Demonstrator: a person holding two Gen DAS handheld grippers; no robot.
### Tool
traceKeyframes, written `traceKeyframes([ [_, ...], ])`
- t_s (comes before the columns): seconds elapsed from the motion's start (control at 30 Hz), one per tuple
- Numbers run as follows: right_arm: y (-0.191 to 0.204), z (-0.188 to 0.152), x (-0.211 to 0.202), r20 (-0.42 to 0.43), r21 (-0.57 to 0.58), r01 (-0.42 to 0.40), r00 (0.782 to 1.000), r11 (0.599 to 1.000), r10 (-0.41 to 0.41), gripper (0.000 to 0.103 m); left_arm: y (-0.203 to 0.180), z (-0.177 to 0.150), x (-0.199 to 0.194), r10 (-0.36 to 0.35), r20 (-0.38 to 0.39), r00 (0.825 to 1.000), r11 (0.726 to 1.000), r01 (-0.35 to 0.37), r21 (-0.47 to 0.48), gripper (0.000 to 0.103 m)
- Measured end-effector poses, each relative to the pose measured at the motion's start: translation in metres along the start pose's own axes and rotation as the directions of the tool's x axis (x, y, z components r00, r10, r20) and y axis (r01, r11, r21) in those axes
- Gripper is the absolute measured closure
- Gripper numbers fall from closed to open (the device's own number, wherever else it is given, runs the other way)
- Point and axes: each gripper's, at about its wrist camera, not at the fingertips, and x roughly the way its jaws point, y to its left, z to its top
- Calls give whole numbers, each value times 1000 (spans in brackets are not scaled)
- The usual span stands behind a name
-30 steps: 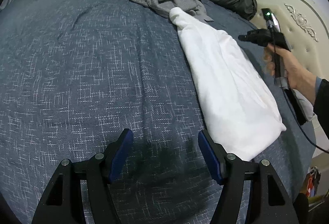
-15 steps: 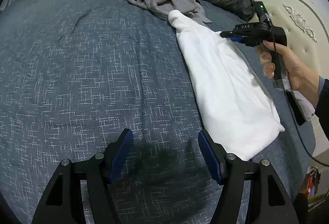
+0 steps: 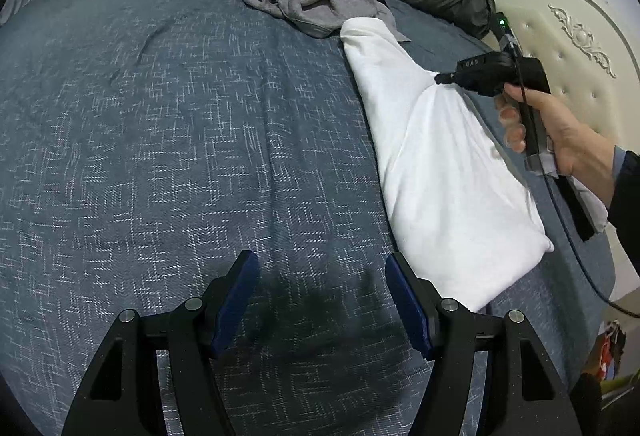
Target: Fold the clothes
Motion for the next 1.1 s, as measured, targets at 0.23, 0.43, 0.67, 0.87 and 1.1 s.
traceKeyframes([
  [0.23, -14, -6, -26, 64, 36, -65, 996, 997, 63, 82, -4, -3, -3, -13, 7, 1000, 1000, 13, -1, 33],
  [0.43, -20, -41, -47, 27, 3, -142, 989, 990, 142, 78, -14, -6, -6, -34, 4, 999, 999, 34, 7, 33],
  [0.67, -17, -65, -42, -23, 9, -204, 979, 979, 205, 83, -32, -9, 4, -83, -31, 996, 996, 84, 29, 33],
  [0.87, -18, -71, -46, -3, 30, -187, 982, 982, 187, 100, -34, -11, 8, -134, -51, 990, 991, 135, 16, 34],
  [1.1, -42, -79, -47, -15, 167, -195, 980, 967, 200, 99, -36, -7, 11, -138, -50, 989, 990, 139, 30, 38],
])
